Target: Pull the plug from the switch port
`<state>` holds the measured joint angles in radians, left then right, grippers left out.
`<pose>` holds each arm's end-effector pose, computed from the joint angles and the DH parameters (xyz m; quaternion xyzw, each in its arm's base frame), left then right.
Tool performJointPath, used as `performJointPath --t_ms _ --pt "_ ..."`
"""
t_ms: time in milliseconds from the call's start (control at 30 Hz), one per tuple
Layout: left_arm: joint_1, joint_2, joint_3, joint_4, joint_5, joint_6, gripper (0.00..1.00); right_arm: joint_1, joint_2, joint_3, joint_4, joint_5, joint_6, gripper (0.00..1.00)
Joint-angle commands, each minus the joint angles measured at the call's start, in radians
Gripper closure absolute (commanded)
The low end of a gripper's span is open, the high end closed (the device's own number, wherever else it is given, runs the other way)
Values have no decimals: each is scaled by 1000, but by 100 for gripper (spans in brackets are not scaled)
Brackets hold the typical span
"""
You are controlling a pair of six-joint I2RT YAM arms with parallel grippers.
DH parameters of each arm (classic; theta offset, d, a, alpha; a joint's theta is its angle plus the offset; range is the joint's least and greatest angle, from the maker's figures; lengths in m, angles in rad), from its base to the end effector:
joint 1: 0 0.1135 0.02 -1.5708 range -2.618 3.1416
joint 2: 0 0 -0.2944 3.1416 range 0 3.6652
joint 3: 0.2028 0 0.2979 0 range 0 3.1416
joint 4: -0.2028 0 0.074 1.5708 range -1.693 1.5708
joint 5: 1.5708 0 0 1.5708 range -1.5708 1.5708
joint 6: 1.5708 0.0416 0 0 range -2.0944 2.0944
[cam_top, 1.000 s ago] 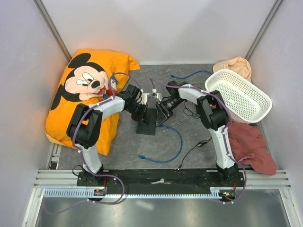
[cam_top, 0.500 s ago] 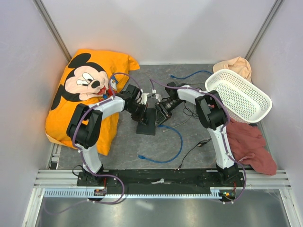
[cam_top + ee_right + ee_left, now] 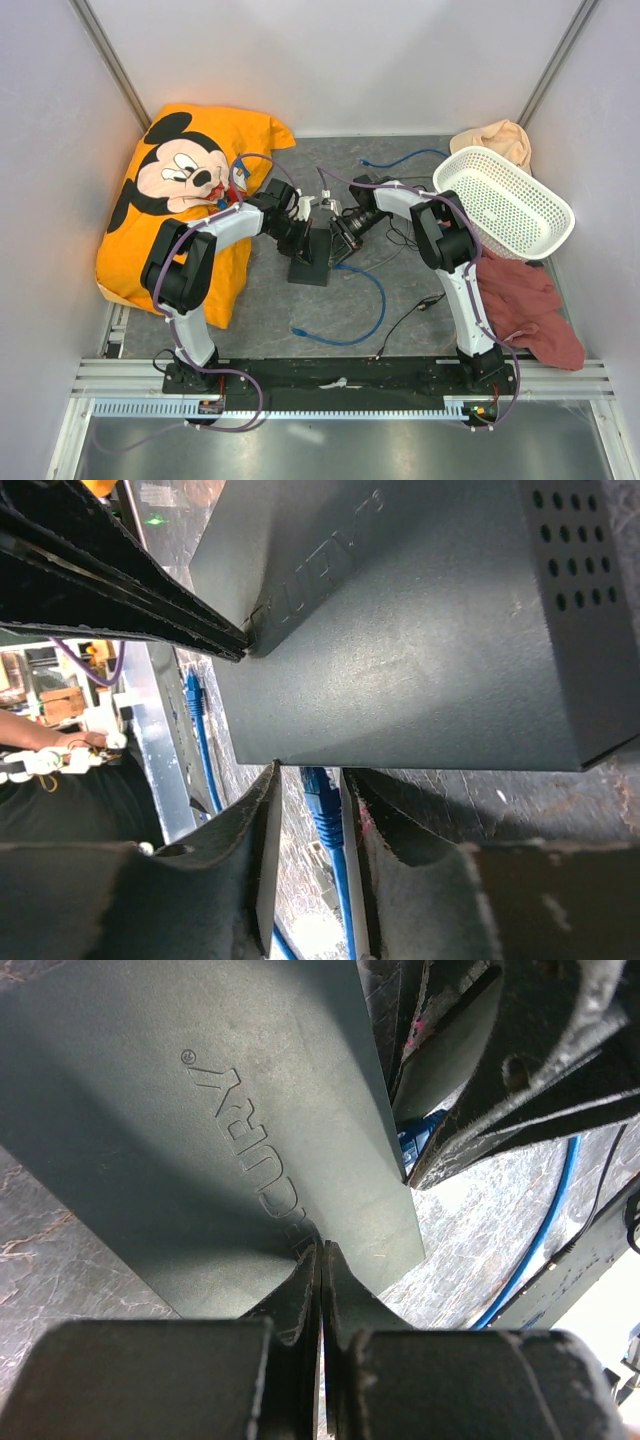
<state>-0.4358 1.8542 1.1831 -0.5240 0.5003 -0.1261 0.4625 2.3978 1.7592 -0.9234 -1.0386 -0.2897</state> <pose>0.3621 -0.1906 0.1589 0.1925 0.9333 -0.2838 0.1064 0.4382 0.2585 0.0920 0.3209 -0.8067 -0.4947 0.0390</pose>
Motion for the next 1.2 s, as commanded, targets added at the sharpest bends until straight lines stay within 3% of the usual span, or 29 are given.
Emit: performJointPath --t_ms 0,433,800,1167 --pt "20 69 -34 -19 -186 31 98 15 67 8 38 71 -60 66" --pt "22 89 -23 -25 -187 33 98 -27 127 34 -3 23 -89 61" --pt "22 106 -14 -30 -186 36 98 -42 161 49 -40 29 -135 64" --pt "22 111 -10 -33 -183 37 98 -47 173 68 -23 66 -82 78"
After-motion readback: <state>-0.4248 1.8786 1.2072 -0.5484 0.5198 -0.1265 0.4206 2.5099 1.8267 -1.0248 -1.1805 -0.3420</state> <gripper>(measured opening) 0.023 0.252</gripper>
